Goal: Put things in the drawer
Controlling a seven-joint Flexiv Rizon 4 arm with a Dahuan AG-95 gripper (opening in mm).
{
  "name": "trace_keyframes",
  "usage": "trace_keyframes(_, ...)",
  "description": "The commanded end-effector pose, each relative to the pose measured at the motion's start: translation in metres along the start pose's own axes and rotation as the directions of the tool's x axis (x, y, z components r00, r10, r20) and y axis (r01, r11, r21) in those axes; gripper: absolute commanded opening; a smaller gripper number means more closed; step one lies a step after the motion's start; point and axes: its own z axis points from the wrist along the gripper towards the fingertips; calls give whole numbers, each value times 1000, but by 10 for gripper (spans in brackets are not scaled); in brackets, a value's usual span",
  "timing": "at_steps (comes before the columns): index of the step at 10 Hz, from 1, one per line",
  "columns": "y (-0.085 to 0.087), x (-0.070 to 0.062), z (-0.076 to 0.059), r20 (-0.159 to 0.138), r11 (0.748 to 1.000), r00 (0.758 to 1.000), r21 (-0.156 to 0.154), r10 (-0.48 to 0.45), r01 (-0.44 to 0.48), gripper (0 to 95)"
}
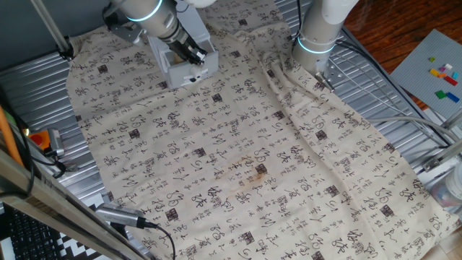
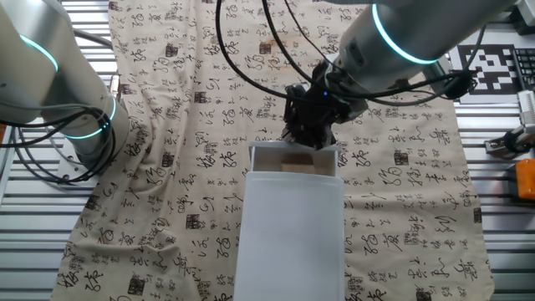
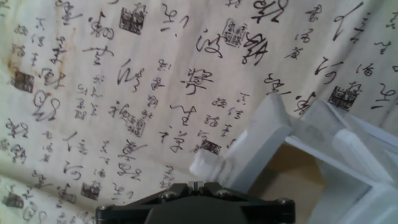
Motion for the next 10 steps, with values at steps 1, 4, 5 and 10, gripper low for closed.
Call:
trace_keyframes(1, -6, 6, 1, -5, 1000, 1000, 8, -25, 25, 0)
trace_keyframes(4, -14, 12, 2, -15, 999, 999, 24, -46, 47, 0)
trace_keyframes(5, -16, 15, 3, -17, 998, 998, 25, -52, 53, 0)
trace_keyframes(10, -29, 28, 6, -37, 995, 995, 53, -89, 91, 0)
